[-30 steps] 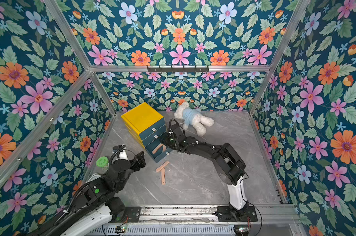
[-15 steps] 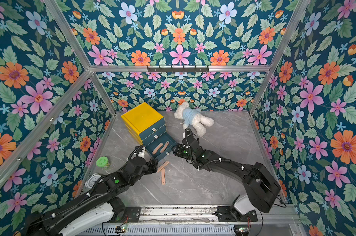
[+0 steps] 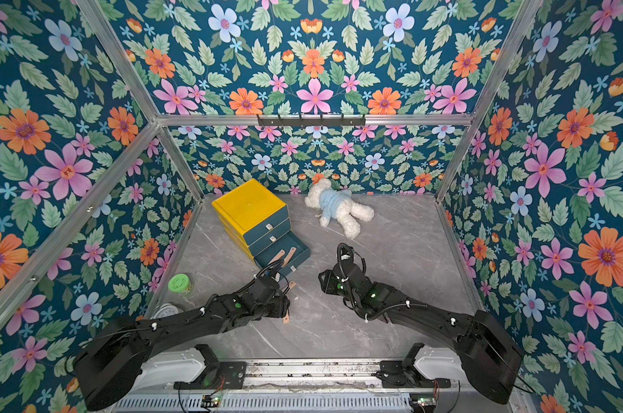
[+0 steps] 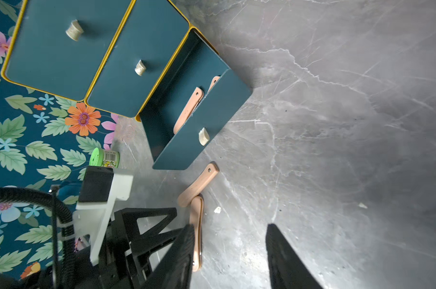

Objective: Place the fruit knives into the drawer by color
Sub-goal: Pick up the fruit knife from the center of the board.

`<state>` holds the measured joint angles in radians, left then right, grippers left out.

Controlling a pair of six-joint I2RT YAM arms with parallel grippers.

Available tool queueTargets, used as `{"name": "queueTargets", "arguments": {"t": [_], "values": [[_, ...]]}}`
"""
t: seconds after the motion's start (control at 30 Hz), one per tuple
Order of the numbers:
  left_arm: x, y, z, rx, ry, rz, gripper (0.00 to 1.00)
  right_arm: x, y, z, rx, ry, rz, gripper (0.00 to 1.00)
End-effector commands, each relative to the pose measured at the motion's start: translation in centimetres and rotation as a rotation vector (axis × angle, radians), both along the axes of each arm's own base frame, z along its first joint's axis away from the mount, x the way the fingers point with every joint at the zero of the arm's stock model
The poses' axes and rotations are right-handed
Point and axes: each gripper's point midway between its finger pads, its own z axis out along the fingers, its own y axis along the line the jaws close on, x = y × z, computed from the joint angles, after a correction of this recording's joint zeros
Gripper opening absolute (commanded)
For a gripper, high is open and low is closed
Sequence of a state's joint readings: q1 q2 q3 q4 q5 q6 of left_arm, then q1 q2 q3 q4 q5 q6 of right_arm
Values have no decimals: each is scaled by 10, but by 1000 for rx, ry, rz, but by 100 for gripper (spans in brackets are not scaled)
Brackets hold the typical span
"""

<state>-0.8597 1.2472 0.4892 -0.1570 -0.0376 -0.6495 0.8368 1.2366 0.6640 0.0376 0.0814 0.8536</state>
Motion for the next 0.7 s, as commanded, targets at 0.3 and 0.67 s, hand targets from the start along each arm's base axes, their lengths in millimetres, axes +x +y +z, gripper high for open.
{"name": "queueTargets", "arguments": {"t": [0.3, 0.67], "values": [[-8, -4, -15, 111, 38, -50, 56, 1, -6, 13, 23, -55, -22, 49], [-17, 12, -35, 207, 101, -41, 44, -1, -14, 20, 30, -87, -32, 49]]}}
